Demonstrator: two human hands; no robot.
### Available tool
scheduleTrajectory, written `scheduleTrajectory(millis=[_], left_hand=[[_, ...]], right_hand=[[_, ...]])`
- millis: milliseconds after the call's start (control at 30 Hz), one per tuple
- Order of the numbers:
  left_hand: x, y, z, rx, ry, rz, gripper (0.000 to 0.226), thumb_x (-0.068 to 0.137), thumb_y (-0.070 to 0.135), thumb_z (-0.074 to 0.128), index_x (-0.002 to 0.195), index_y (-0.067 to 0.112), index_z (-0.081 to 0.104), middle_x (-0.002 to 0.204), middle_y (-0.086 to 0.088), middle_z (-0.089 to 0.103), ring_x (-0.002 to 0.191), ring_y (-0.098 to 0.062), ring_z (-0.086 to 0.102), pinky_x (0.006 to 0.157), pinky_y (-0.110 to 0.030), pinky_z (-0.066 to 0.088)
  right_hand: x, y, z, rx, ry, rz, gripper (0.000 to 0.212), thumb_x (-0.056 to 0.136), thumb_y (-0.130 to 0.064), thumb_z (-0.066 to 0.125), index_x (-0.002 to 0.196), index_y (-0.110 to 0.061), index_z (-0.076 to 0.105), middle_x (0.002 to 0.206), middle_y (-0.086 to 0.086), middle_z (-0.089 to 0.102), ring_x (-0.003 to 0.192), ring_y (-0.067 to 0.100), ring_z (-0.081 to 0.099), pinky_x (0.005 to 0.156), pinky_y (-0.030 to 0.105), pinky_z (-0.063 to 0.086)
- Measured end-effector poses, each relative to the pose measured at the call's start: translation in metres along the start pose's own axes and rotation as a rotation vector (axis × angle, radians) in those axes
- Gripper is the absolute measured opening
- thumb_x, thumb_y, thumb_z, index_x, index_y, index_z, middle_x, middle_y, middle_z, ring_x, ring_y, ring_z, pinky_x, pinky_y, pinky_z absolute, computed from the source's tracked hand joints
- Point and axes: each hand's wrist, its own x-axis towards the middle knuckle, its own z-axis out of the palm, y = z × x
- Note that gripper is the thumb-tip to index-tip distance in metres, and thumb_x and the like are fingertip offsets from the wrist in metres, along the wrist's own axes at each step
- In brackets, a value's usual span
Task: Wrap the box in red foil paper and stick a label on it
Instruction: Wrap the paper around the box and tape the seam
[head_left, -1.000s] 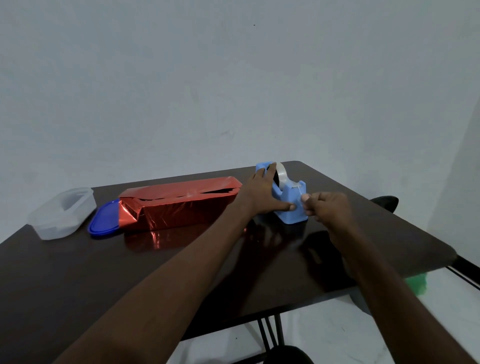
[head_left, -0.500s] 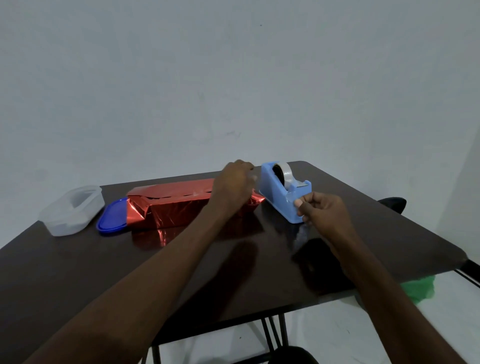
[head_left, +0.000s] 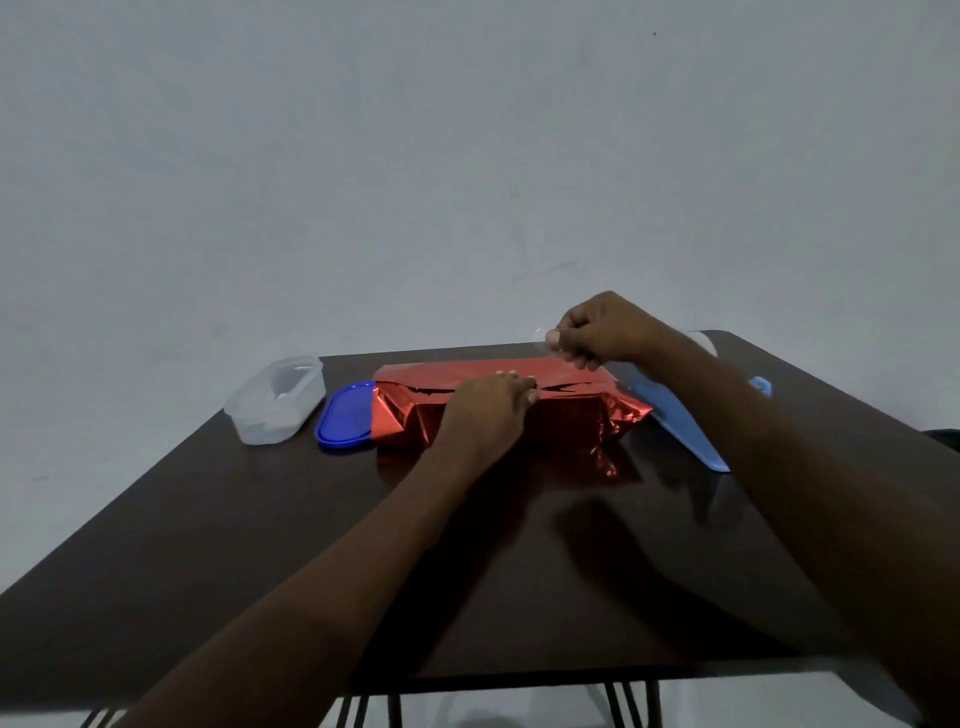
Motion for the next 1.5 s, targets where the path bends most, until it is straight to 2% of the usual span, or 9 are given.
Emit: scheduleTrajectory(millis=[100,267,500,667,933,1100,1233,1367,1500], left_hand=[[0.0,-0.004,0.004,0.007,0.023,0.009,0.037,0.102,0.035,0.044,0.135,0.023,0.059,0.142,-0.006,0.055,0.132,-0.023,0.051,0.11,-0.037,0.038],[0.001,-0.005,0.007,-0.001,0.057,0.009,0.037,0.101,0.034,0.047,0.134,0.023,0.06,0.14,-0.006,0.057,0.13,-0.022,0.053,0.109,-0.035,0.038],[0.002,-0.006,0.01,0.011,0.063,0.009,0.037,0.102,0.035,0.045,0.135,0.024,0.059,0.136,-0.004,0.06,0.125,-0.022,0.057,0.105,-0.036,0.042],[0.002,-0.006,0.009,-0.002,0.049,0.007,0.038,0.103,0.035,0.044,0.137,0.023,0.056,0.142,-0.005,0.055,0.134,-0.022,0.049,0.111,-0.04,0.037],[0.002,-0.007,0.011,-0.011,0.06,0.006,0.037,0.102,0.033,0.047,0.136,0.023,0.058,0.14,-0.004,0.057,0.132,-0.021,0.051,0.11,-0.037,0.036],[0.003,-0.009,0.013,-0.013,0.061,0.004,0.037,0.102,0.035,0.047,0.135,0.024,0.059,0.141,-0.003,0.056,0.133,-0.02,0.05,0.11,-0.035,0.036],[0.004,-0.01,0.013,-0.021,0.065,0.002,0.037,0.101,0.035,0.047,0.135,0.025,0.059,0.141,-0.003,0.056,0.134,-0.018,0.049,0.11,-0.034,0.037],[0.004,-0.011,0.014,-0.035,0.067,-0.001,0.037,0.101,0.036,0.047,0.134,0.025,0.06,0.141,-0.002,0.055,0.135,-0.016,0.048,0.111,-0.033,0.034],[0.004,-0.011,0.016,-0.046,0.065,0.001,0.036,0.102,0.036,0.047,0.133,0.024,0.06,0.141,-0.002,0.055,0.134,-0.016,0.048,0.112,-0.034,0.035]], right_hand=[[0.031,0.002,0.004,-0.133,-0.195,0.071,0.018,0.092,-0.018,0.069,0.081,-0.003,0.07,0.069,0.006,0.066,0.058,0.013,0.057,0.055,0.022,0.049],[0.052,0.008,0.001,-0.363,-0.404,0.212,0.028,0.094,-0.022,0.065,0.071,-0.006,0.064,0.062,0.004,0.057,0.057,0.014,0.049,0.055,0.024,0.042],[0.062,0.012,0.001,-0.46,-0.479,0.259,0.032,0.091,-0.03,0.068,0.069,-0.009,0.062,0.054,-0.002,0.053,0.053,0.012,0.044,0.054,0.024,0.039],[0.065,0.014,0.001,-0.487,-0.521,0.256,0.031,0.089,-0.031,0.07,0.068,-0.009,0.062,0.053,-0.003,0.052,0.051,0.012,0.043,0.053,0.024,0.038],[0.072,0.019,0.007,-0.585,-0.494,0.228,0.033,0.087,-0.034,0.072,0.069,-0.009,0.06,0.06,0.003,0.054,0.057,0.016,0.048,0.058,0.026,0.043],[0.069,0.022,0.006,-0.681,-0.413,0.133,0.038,0.082,-0.042,0.076,0.068,-0.008,0.063,0.062,0.003,0.059,0.062,0.018,0.054,0.065,0.03,0.045],[0.057,0.033,0.008,-0.824,-0.198,-0.047,0.054,0.073,-0.056,0.078,0.068,-0.008,0.054,0.06,0.003,0.05,0.059,0.017,0.045,0.059,0.029,0.034],[0.037,0.051,-0.001,-1.009,0.018,-0.103,0.069,0.071,-0.078,0.062,0.075,-0.01,0.051,0.07,0.001,0.053,0.067,0.018,0.05,0.057,0.028,0.033],[0.02,0.058,-0.007,-1.102,0.081,-0.119,0.058,0.084,-0.07,0.055,0.088,-0.013,0.051,0.083,0.002,0.056,0.08,0.023,0.053,0.068,0.033,0.037]])
